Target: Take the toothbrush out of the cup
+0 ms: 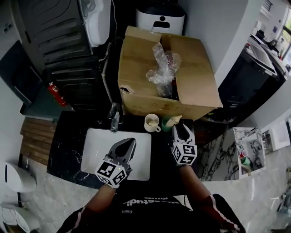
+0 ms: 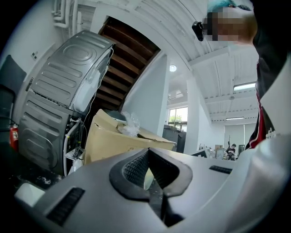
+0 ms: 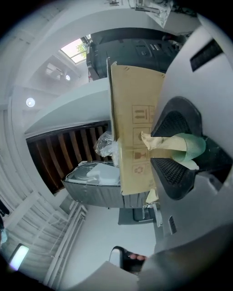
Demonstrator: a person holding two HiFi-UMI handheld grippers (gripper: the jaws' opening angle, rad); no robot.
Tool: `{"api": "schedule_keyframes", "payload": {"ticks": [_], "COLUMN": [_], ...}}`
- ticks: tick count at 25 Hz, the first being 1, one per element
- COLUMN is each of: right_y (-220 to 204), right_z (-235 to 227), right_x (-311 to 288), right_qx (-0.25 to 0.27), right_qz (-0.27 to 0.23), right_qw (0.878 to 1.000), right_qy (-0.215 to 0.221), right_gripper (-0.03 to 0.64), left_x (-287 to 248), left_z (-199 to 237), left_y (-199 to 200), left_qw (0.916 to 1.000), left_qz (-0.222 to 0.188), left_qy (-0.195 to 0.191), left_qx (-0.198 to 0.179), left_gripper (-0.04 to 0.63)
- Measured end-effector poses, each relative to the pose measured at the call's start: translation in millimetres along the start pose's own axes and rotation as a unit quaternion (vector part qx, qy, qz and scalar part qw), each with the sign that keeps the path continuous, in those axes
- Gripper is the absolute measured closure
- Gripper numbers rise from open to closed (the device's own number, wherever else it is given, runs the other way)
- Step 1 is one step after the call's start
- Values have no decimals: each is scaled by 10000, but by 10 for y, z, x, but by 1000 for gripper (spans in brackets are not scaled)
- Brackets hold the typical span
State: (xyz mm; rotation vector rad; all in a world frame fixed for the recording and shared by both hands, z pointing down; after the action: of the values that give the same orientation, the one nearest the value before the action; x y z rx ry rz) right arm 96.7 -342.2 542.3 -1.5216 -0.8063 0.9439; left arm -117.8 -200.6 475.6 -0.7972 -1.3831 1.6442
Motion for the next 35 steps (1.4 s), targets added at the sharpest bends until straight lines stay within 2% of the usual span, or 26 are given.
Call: {"api": "schedule_keyframes", "payload": {"ticks": [4, 10, 14, 23, 29, 35], "right_y": [-143, -208, -237, -193, -102, 174], "right_z": [-138, -162, -136, -126, -98, -66], "right_x": [-256, -360, -357, -353, -338, -288], "right_qx": [49, 130, 280, 528, 655, 721], "right_qz": [217, 338, 393, 305, 194, 4], "right_qw": [9996, 9992, 9987, 9980, 9976, 9974], "right_qy": [-162, -165, -154, -142, -105, -89], "right_gripper": [454, 454, 508, 575, 578, 580], "left_x": [45, 102, 106, 115, 138, 147], "left_z": [24, 59, 57, 12, 11, -38], "left_y": [-3, -13, -16, -17, -3, -7], "left_qw": [10000, 9999, 9998, 9998, 9998, 9999], "left_qz": [18, 21, 11, 14, -16, -36], "left_qy": [56, 154, 182, 188, 201, 145], "left_qx": [-10, 0, 31, 7, -4, 1], "left_gripper": [581, 581, 581, 581, 580, 581]}}
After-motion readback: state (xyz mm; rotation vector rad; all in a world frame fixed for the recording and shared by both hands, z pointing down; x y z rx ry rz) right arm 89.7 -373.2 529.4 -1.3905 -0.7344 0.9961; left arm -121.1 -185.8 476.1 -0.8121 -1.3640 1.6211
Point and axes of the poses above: the fingertips, and each gripper's own axes: x backward along the fingers, z to its left, y out of its top, the point moved 2 cm from there along x, backward along the fingers, and after that the axes turned 1 degree about y, right-handed, at the moved point
